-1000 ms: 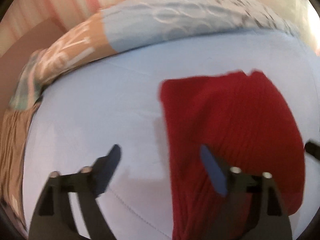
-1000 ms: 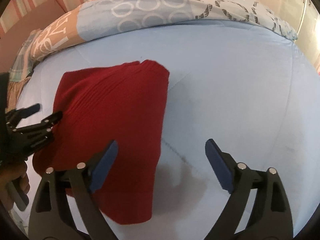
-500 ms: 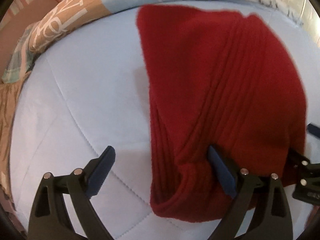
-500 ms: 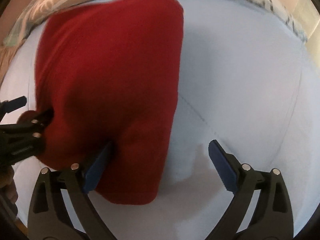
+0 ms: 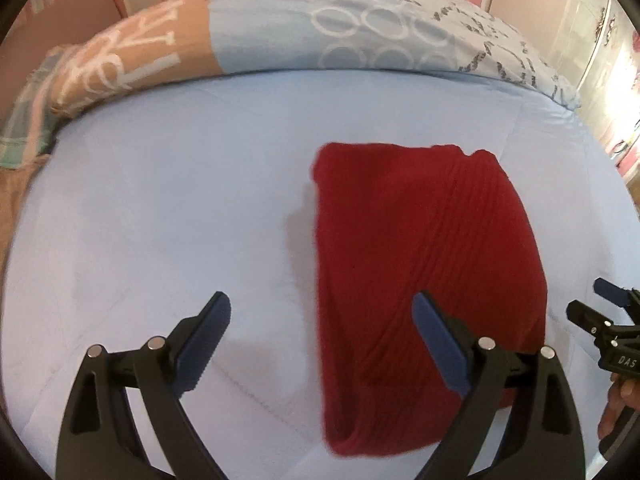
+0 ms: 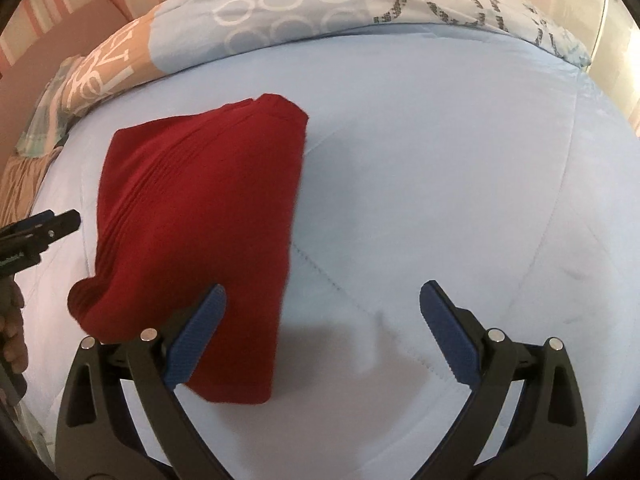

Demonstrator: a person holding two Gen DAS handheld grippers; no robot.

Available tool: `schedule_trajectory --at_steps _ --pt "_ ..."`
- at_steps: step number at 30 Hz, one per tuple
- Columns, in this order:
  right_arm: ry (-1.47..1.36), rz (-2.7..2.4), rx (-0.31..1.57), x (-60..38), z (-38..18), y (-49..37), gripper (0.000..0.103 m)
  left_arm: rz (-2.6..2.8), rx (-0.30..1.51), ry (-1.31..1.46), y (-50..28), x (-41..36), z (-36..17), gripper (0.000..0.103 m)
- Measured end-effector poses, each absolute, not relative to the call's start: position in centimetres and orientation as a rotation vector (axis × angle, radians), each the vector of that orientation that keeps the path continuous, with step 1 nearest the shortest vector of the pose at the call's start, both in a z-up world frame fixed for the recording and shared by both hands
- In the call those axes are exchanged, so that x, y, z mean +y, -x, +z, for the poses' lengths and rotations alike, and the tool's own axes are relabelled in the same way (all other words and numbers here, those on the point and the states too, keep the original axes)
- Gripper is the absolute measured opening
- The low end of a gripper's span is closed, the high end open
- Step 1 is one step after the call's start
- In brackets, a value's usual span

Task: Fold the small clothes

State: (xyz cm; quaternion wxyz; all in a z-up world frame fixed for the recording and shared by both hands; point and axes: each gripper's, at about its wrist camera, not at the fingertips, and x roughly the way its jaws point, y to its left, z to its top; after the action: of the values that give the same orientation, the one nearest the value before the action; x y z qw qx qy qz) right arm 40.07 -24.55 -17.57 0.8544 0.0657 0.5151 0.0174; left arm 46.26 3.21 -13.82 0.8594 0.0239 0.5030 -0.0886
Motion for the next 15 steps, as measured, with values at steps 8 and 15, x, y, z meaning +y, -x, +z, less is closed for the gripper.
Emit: schedule_trajectory --at_steps 8,15 --pt "-0.140 0.077 1.090 -23.7 -18.8 -41.6 0.097 -0.195 1.121 -0.031 -47.5 1.8 -17.4 0.092" --pt "-0.326 0.114 1.102 -25.0 -20.9 -42.4 0.100 -0.172 1.158 0.043 -47.7 2.0 -18.8 0.099"
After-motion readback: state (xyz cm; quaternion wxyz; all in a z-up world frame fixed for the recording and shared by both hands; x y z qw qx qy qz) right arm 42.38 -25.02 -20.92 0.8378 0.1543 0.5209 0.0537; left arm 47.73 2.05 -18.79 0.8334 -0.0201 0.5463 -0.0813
